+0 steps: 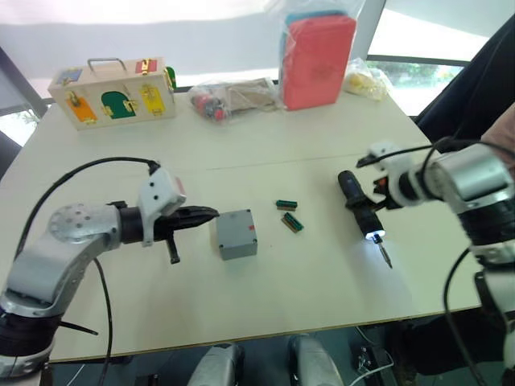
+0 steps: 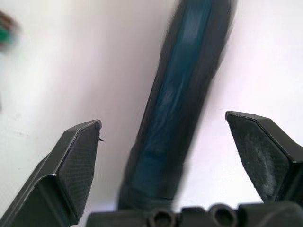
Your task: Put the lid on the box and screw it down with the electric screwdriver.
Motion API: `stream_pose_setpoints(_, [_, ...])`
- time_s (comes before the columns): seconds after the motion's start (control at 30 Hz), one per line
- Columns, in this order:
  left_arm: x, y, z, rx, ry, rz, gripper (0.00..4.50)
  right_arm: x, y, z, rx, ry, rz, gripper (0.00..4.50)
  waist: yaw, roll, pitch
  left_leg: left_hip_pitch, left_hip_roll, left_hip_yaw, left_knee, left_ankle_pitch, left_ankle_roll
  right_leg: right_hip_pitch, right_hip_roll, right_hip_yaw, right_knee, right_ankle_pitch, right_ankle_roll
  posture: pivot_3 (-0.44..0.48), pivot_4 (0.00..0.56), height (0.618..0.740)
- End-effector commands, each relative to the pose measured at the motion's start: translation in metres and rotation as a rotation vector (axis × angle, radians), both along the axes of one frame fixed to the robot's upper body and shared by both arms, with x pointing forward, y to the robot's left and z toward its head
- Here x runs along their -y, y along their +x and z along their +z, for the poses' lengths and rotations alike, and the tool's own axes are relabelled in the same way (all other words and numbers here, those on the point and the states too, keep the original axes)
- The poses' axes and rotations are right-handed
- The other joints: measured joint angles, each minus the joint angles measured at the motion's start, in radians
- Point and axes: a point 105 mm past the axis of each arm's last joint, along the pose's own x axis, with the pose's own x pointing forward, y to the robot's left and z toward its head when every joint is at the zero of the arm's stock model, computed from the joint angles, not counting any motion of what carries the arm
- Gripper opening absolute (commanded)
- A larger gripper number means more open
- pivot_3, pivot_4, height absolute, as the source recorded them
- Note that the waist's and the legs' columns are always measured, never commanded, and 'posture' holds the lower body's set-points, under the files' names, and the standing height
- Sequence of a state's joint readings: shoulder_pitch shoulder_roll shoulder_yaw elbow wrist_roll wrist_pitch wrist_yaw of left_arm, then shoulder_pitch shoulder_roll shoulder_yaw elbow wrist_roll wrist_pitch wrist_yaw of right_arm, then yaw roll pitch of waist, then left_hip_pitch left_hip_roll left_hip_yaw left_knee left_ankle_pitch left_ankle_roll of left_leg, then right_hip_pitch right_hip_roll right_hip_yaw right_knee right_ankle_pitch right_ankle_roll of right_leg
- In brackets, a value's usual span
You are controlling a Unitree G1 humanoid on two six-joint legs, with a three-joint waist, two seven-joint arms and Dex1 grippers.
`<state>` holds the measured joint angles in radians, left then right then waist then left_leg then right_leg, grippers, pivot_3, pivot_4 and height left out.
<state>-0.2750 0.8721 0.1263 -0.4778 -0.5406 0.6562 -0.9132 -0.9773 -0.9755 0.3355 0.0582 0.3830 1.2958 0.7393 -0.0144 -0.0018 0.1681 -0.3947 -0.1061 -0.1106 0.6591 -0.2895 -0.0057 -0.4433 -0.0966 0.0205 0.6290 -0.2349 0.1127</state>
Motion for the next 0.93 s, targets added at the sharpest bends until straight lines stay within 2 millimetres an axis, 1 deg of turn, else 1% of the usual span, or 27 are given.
stream_pose_setpoints(0.03, [-0.022,-0.009,0.012,0.02,0.038,0.059,0.0,-0.03,-0.028,0.052,0.14,0.1,0.32,4.46,-0.003,0.001,0.002,0.0,0.001,0.0,0.0,0.0,0.0,-0.001,0.0,0.0,0.0,0.0,0.0,0.0,0.15,0.74])
stream_pose_setpoints(0.07, [-0.029,-0.01,0.012,0.01,0.054,0.078,0.25,-0.036,-0.041,0.057,0.141,0.129,0.409,4.5,-0.001,0.0,0.002,0.0,0.001,0.001,-0.001,0.0,0.001,0.0,0.0,0.0,0.0,0.0,0.0,0.0,0.15,0.74])
stream_pose_setpoints(0.1, [-0.035,-0.012,0.012,0.003,0.067,0.097,0.5,-0.038,-0.053,0.061,0.147,0.143,0.483,4.5,0.001,-0.001,0.003,0.0,0.002,0.0,-0.001,-0.003,0.005,0.0,0.001,0.0,0.0,0.0,0.0,0.0,0.15,0.74])
stream_pose_setpoints(0.13, [-0.042,-0.014,0.012,-0.005,0.082,0.115,0.72,-0.039,-0.063,0.063,0.155,0.152,0.551,4.5,0.002,-0.001,0.003,0.0,0.002,0.0,-0.001,-0.003,0.005,0.0,0.001,0.0,0.0,0.0,0.0,0.0,0.15,0.74])
stream_pose_setpoints(0.17, [-0.046,-0.016,0.012,-0.015,0.086,0.124,1.13,-0.037,-0.069,0.062,0.16,0.152,0.583,4.5,0.003,-0.001,0.003,0.001,0.003,0.0,-0.001,-0.003,0.005,0.001,0.001,-0.001,0.0,0.0,0.0,0.0,0.15,0.74])
stream_pose_setpoints(0.27, [-0.055,-0.027,0.013,-0.057,0.087,0.135,2.27,-0.033,-0.085,0.057,0.162,0.197,0.632,4.5,0.006,-0.001,0.003,0.002,0.002,0.0,0.002,-0.004,0.006,0.004,0.0,-0.002,0.0,0.0,0.0,0.0,0.15,0.74])
stream_pose_setpoints(0.3, [-0.058,-0.03,0.013,-0.067,0.091,0.138,2.51,-0.032,-0.09,0.055,0.157,0.209,0.642,4.5,0.007,-0.001,0.003,0.002,0.002,0.0,0.003,-0.004,0.006,0.005,0.0,-0.002,0.0,0.0,0.0,0.0,0.15,0.74])
stream_pose_setpoints(0.37, [-0.065,-0.036,0.012,-0.081,0.102,0.161,3.44,-0.032,-0.1,0.049,0.153,0.226,0.663,4.5,0.007,-0.001,0.004,0.003,0.002,0.001,0.003,-0.004,0.007,0.006,-0.001,-0.002,0.0,0.0,0.0,0.0,0.15,0.74])
stream_pose_setpoints(0.43, [-0.069,-0.039,0.011,-0.083,0.108,0.177,4.19,-0.031,-0.105,0.045,0.161,0.221,0.669,4.5,0.007,0.0,0.004,0.003,0.002,0.0,0.003,-0.004,0.007,0.006,-0.001,-0.002,0.0,0.0,0.0,0.0,0.15,0.74])
stream_pose_setpoints(0.47, [-0.069,-0.04,0.011,-0.083,0.108,0.179,4.46,-0.03,-0.106,0.044,0.164,0.218,0.669,4.5,0.007,-0.001,0.004,0.003,0.002,0.0,0.003,-0.004,0.007,0.005,-0.001,-0.002,0.0,0.0,0.0,0.0,0.15,0.74])
stream_pose_setpoints(0.53, [-0.07,-0.047,0.008,-0.116,0.093,0.178,4.46,-0.027,-0.109,0.037,0.156,0.219,0.651,4.5,0.007,0.0,0.004,0.003,0.003,0.0,0.003,-0.004,0.007,0.005,-0.001,-0.002,0.0,0.0,0.0,0.0,0.15,0.74])
stream_pose_setpoints(0.63, [-0.071,-0.055,0.011,-0.14,0.087,0.177,4.46,-0.021,-0.112,0.03,0.144,0.215,0.61,4.5,0.007,-0.001,0.004,0.003,0.003,0.0,0.003,-0.005,0.007,0.006,-0.001,-0.001,0.0,0.0,0.0,0.0,0.15,0.74])
stream_pose_setpoints(0.8, [-0.07,-0.055,0.015,-0.139,0.088,0.162,4.46,-0.02,-0.113,0.03,0.148,0.209,0.609,4.5,0.009,0.0,0.004,0.003,0.003,0.0,0.003,-0.005,0.007,0.006,-0.001,-0.001,0.0,0.0,0.0,0.0,0.15,0.74])
stream_pose_setpoints(0.93, [-0.068,-0.056,0.012,-0.147,0.106,0.147,4.46,-0.021,-0.113,0.029,0.148,0.208,0.613,4.5,0.008,0.0,0.005,0.003,0.003,0.0,0.003,-0.005,0.007,0.006,-0.001,-0.001,0.0,0.0,0.0,0.0,0.15,0.74])
